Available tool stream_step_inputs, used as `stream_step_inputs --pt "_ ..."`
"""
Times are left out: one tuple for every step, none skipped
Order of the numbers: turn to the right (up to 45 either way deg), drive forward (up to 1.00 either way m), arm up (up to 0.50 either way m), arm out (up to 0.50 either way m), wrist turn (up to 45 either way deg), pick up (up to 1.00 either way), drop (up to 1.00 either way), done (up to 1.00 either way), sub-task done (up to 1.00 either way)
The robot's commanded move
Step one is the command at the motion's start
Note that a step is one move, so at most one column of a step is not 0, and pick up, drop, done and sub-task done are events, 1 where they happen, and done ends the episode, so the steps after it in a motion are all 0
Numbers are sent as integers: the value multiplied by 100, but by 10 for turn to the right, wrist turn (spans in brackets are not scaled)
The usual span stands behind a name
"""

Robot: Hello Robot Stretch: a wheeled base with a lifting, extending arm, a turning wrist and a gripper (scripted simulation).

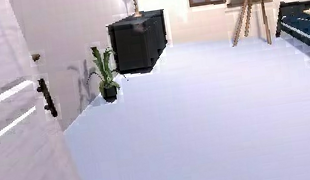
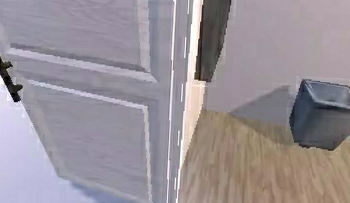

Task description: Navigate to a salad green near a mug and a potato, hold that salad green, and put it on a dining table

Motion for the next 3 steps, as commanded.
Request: stream_step_inputs --pt "180 0 0 0 0 0 0 0 0" --pt "0 100 0 0 0 0 0 0 0" --pt "90 0 0 0 0 0 0 0 0"
